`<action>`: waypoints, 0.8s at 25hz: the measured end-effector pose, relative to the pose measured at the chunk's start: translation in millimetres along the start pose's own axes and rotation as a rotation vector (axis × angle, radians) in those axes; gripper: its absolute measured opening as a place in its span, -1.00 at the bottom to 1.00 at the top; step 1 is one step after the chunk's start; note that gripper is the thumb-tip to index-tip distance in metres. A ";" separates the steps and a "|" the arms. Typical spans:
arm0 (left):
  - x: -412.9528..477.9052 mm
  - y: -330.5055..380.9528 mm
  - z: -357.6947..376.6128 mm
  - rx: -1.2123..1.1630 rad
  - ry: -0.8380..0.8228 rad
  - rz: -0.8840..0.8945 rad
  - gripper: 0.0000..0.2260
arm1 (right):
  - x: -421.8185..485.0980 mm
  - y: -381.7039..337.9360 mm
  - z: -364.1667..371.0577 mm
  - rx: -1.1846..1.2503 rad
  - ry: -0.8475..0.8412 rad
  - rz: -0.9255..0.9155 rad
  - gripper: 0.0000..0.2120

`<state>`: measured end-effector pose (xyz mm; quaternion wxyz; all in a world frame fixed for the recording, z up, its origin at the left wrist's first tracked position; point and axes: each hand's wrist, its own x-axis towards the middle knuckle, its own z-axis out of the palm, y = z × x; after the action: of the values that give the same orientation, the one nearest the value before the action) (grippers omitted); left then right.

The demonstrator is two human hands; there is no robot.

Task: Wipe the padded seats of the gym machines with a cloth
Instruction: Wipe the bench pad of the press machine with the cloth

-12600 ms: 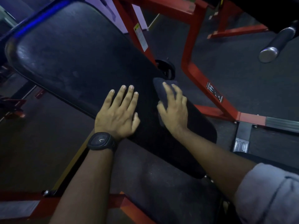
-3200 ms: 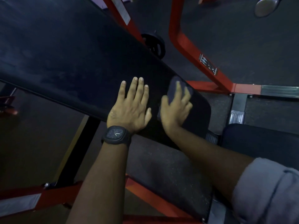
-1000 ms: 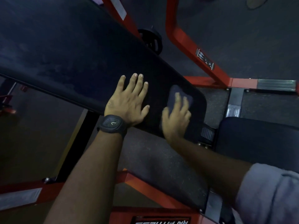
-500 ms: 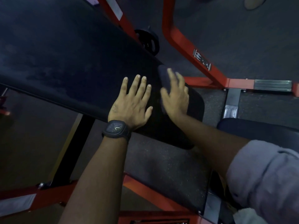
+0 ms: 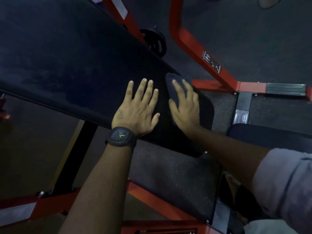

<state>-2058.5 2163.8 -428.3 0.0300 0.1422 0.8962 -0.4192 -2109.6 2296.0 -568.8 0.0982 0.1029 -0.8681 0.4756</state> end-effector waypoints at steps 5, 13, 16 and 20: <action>-0.4 -1.8 0.7 0.008 -0.001 0.003 -0.32 | -5.8 -23.9 5.3 0.110 0.068 0.640 -0.39; -0.2 1.0 1.7 0.028 0.007 0.010 -0.33 | -62.7 -34.0 10.7 0.134 0.040 0.672 -0.37; 0.8 2.1 2.2 0.026 0.021 0.014 -0.33 | -94.3 -29.6 13.6 0.090 -0.001 0.139 -0.38; -0.1 0.6 2.1 0.022 0.028 0.011 -0.34 | -77.7 -69.6 16.2 0.274 0.081 0.856 -0.37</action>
<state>-2058.4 2162.5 -430.1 0.0182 0.1536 0.8910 -0.4268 -2017.3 2252.3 -542.2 -0.0879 -0.2722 -0.7570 0.5875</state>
